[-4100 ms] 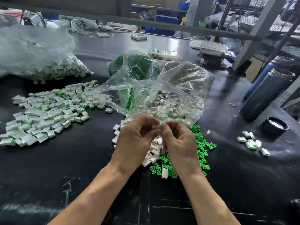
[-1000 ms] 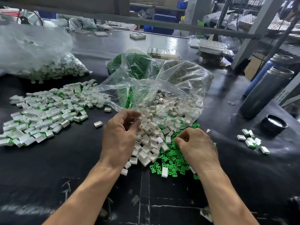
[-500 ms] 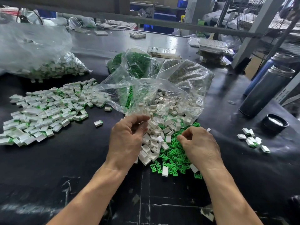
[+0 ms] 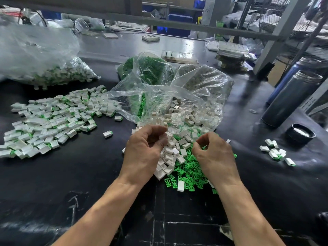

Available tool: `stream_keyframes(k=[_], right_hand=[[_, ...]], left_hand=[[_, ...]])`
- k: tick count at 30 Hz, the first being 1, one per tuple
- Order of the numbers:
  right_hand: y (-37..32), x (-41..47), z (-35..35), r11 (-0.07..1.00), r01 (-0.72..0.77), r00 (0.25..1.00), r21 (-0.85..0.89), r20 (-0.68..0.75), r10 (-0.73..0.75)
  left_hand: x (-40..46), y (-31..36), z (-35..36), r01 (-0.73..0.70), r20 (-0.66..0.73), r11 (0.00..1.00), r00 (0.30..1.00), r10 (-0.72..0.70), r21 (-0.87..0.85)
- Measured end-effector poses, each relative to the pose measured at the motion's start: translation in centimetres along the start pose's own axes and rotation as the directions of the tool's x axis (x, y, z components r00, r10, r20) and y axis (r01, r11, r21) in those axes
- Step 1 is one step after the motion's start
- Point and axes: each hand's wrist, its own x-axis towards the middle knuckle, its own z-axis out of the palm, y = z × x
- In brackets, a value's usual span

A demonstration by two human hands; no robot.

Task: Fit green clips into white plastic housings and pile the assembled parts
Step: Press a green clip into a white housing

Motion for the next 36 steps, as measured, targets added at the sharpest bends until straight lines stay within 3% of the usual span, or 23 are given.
stream_keyframes(k=[4,9,17,27,36], right_hand=[[-0.3,-0.6,0.6,0.938,0.043,0.999,0.343,-0.017,-0.039],[-0.8,-1.3,1.9,0.830,0.030,0.995,0.557,0.064,-0.079],[-1.2,-1.6,2.1,0.785,0.046,0.988,0.618,0.088,-0.127],[-1.8,-1.9,1.8,0.598,0.019,0.990,0.801,0.067,-0.121],[-2.1,-2.2,1.6,0.573,-0.003,0.986,0.820,0.099,-0.137]], left_hand=[[0.1,-0.2,0.1,0.004,0.024,1.000,1.000,-0.004,-0.019],[0.1,-0.3,0.2,0.007,0.035,1.000,0.999,-0.007,-0.012],[0.1,-0.5,0.2,0.020,0.033,0.998,0.999,-0.018,-0.064],[0.1,0.1,0.1,0.089,0.046,0.953,0.996,-0.079,-0.291],[0.1,0.8,0.2,0.192,0.050,0.882,0.981,-0.189,-0.431]])
